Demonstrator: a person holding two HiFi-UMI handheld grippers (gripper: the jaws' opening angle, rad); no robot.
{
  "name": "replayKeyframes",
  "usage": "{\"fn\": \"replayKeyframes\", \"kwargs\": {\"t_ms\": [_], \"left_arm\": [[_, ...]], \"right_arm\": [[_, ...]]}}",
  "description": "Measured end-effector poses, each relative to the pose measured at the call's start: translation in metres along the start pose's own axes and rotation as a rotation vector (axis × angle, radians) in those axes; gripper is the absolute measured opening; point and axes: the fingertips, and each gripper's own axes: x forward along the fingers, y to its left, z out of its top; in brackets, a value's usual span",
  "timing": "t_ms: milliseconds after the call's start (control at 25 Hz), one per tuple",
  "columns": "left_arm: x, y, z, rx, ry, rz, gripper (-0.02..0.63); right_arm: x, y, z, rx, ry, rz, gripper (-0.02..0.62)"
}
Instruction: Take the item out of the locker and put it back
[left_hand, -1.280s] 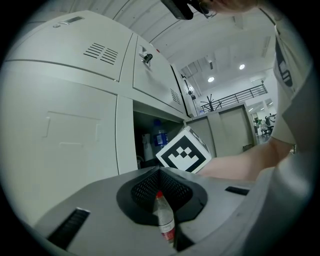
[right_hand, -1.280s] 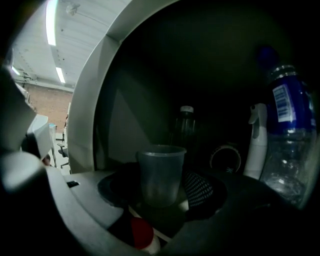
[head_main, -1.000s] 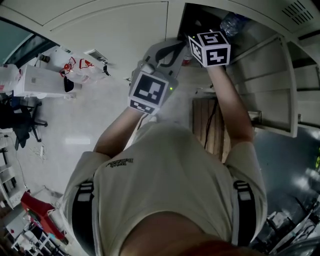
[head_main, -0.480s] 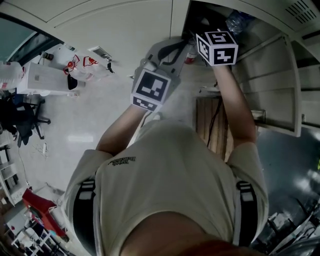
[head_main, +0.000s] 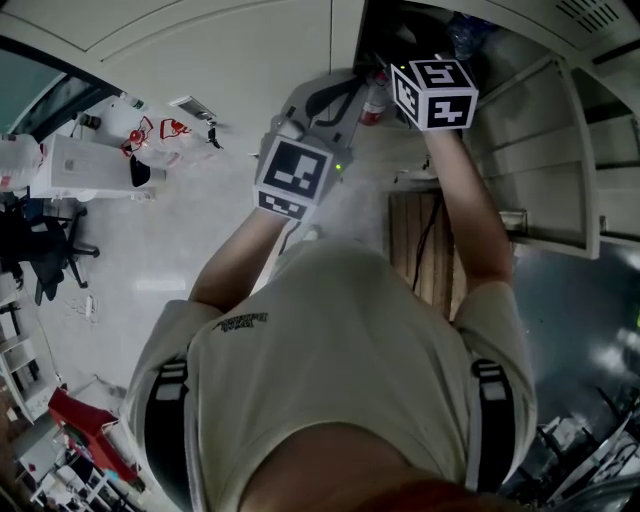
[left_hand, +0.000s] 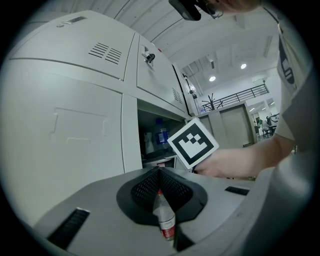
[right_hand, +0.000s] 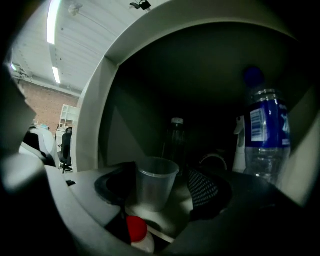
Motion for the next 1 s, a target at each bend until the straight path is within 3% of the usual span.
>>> {"fn": "replayKeyframes", "kwargs": {"t_ms": [760, 1000], "left_arm": [[-0.027, 0.012, 0.053, 0.014, -0.104, 0.026, 0.012], [-0.045, -0.001, 0.077, 0.017, -0.154, 0.011, 0.012]], "right_arm": [[-0.094, 0.022, 0.069, -0.033, -0.186, 0.017, 0.319], [-0.138, 0.018, 0.078, -0.003, -0.258, -0.053, 0.182]]}}
